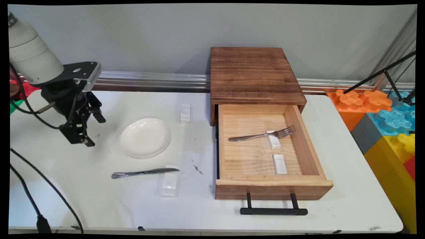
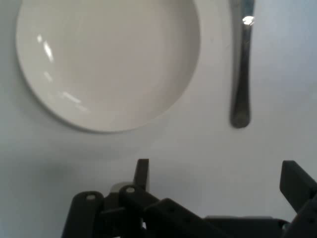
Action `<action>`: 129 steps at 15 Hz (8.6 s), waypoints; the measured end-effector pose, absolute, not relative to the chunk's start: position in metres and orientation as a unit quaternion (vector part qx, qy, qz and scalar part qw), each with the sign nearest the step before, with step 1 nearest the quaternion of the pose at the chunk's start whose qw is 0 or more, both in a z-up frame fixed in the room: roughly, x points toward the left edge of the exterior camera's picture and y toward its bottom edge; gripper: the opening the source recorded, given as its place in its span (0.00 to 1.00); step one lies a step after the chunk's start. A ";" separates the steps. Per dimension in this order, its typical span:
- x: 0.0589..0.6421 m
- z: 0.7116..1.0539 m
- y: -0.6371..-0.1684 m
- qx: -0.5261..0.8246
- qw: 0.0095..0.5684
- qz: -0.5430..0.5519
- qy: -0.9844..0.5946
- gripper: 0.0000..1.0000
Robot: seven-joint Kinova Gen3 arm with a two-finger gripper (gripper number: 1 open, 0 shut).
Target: Pick up the knife from the right of the white plate, then place the picked object into the drawer
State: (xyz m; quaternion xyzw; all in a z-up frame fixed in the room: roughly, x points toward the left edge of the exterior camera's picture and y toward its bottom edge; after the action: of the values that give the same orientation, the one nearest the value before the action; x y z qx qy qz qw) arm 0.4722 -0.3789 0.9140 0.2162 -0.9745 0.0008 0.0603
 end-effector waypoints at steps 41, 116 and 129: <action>0.362 0.814 -0.331 0.278 0.093 0.051 -0.955 1.00; 0.258 0.973 -0.422 0.269 0.186 0.027 -0.945 0.00; 0.194 0.994 -0.458 0.243 0.263 0.029 -0.933 0.00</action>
State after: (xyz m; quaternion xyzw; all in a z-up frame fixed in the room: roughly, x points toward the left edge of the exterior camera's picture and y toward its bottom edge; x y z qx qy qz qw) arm 0.1936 -0.4582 0.9939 0.2430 -0.9333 0.0292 0.2629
